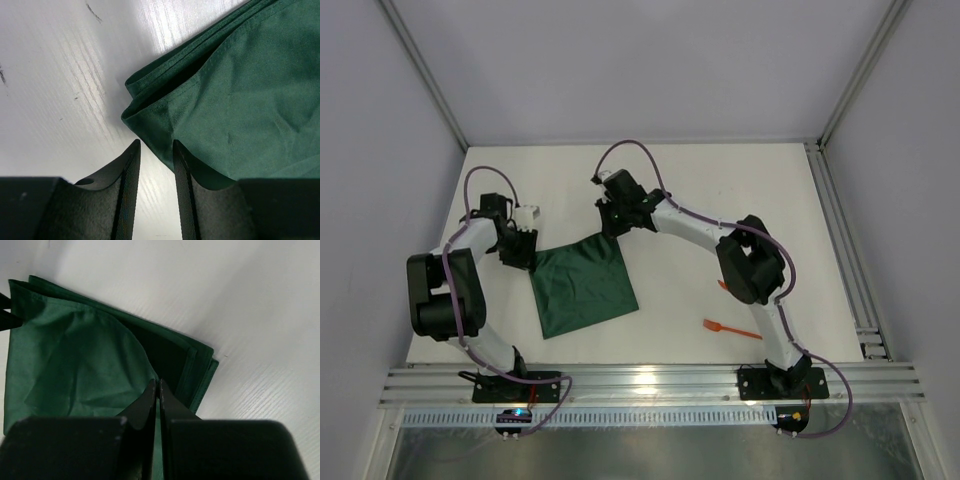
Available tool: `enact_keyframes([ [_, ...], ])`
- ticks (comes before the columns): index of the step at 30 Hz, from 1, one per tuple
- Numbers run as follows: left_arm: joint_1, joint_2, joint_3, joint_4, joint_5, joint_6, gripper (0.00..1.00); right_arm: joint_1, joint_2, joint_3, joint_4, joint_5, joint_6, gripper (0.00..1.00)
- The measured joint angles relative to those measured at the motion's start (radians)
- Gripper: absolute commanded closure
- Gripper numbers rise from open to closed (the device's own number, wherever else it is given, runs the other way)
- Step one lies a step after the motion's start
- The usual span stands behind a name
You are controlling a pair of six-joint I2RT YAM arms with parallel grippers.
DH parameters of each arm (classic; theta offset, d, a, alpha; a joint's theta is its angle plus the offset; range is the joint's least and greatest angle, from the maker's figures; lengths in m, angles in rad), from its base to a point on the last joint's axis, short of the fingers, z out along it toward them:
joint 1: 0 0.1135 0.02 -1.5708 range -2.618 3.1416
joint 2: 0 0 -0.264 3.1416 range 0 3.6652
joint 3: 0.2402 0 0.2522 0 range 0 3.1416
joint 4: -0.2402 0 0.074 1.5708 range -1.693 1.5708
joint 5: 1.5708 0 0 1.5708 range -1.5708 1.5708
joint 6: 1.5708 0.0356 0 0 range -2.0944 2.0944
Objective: Fold the napkin into a case and place the utensils inside
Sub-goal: Pick up the top corner of the square-folded napkin from the center of the board, then fold the top corner of the square-folded napkin at the center of the board.
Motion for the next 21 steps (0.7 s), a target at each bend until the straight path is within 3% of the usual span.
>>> enact_keyframes([
  [21, 0.038, -0.031, 0.0, -0.004, 0.009, 0.0, 0.62, 0.159, -0.033, -0.07, -0.008, 0.066, 0.004, 0.96],
])
